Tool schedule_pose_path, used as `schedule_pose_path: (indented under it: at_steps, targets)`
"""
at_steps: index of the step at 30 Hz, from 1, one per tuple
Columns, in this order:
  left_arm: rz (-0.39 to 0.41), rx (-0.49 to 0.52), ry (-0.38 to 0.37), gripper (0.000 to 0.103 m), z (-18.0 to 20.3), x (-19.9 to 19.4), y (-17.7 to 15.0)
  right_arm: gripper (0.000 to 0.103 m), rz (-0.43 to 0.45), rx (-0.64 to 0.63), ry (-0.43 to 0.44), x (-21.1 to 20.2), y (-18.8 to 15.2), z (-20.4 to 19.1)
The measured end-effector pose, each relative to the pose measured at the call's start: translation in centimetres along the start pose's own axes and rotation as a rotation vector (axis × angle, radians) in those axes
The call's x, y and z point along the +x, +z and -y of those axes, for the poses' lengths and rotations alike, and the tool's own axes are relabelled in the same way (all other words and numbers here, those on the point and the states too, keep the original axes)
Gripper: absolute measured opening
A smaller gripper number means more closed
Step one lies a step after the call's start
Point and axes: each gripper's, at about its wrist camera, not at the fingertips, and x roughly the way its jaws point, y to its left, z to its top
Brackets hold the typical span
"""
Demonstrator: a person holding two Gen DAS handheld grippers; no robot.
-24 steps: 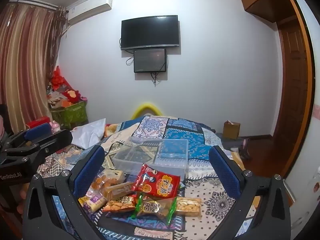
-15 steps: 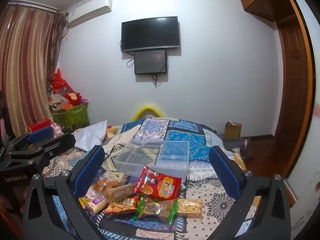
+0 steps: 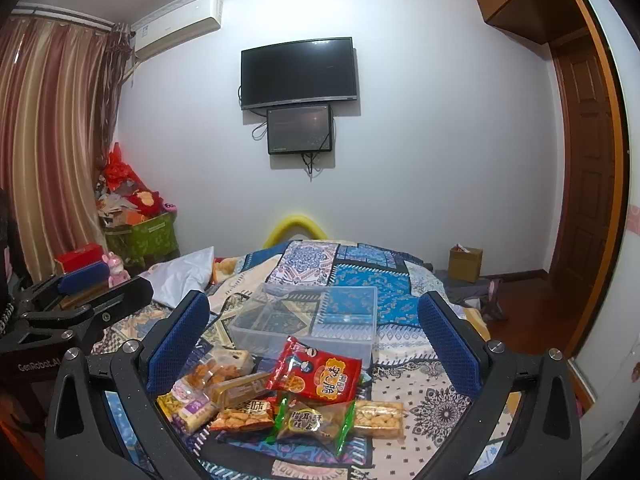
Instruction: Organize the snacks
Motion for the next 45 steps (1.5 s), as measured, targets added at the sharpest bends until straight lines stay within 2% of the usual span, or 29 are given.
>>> schedule_pose_path:
  at_steps: [45]
  targets:
    - [0.009, 0.026, -0.012, 0.101, 0.81, -0.66, 0.49, 0.103, 0.014, 0.017, 0.009, -0.20, -0.06, 0.24]
